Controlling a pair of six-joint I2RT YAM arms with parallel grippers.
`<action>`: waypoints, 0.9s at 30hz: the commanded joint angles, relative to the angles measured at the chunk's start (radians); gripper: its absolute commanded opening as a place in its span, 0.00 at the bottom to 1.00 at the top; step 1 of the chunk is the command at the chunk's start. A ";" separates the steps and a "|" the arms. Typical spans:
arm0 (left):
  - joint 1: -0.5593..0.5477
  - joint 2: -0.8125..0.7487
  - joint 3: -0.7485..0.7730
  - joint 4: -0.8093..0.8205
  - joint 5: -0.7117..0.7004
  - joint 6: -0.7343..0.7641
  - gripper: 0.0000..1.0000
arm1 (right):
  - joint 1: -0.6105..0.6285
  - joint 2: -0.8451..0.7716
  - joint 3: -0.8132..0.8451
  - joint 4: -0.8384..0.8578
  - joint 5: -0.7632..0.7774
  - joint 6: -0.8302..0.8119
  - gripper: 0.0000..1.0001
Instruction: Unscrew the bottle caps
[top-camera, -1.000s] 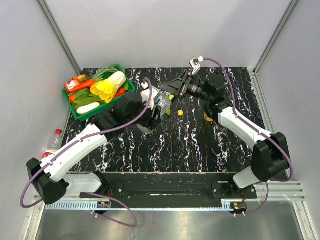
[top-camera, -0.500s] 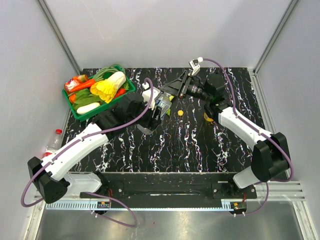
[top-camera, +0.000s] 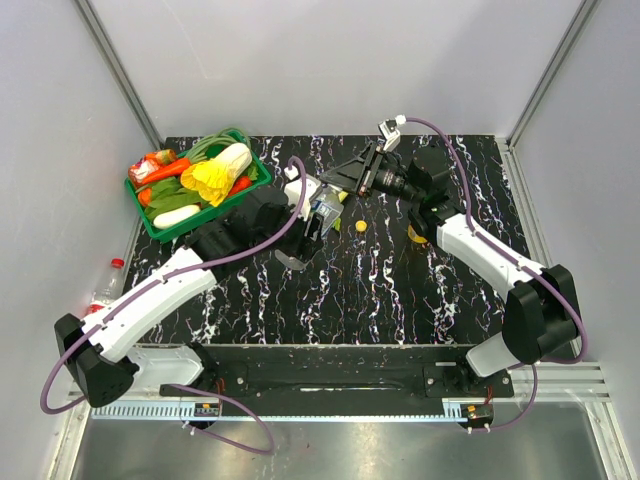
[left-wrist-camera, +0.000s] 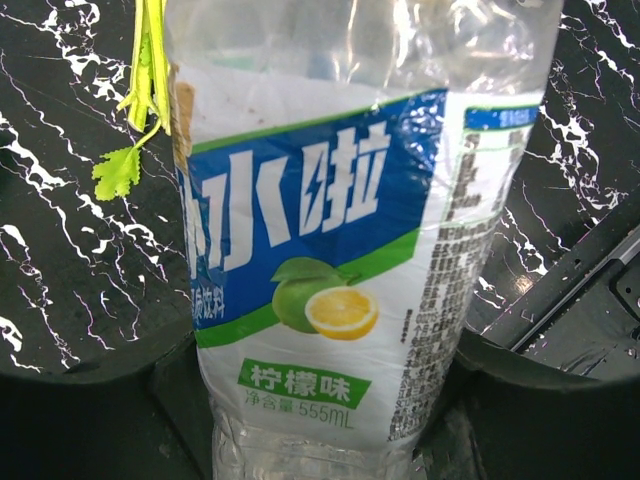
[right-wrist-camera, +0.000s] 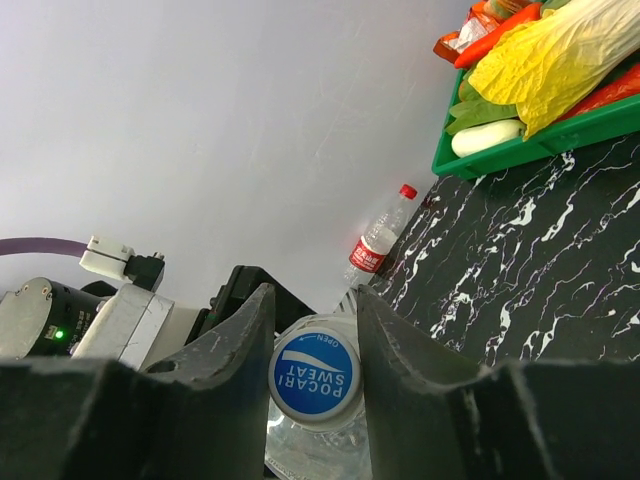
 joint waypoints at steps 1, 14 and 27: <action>-0.005 -0.013 0.028 0.032 -0.044 -0.011 0.46 | 0.008 -0.039 0.024 -0.011 0.003 -0.016 0.15; -0.006 0.000 0.012 0.046 0.000 -0.033 0.38 | 0.008 -0.068 0.001 -0.013 -0.021 -0.109 0.00; 0.018 -0.039 -0.075 0.227 0.238 -0.117 0.27 | -0.010 -0.129 -0.021 0.015 -0.101 -0.151 0.00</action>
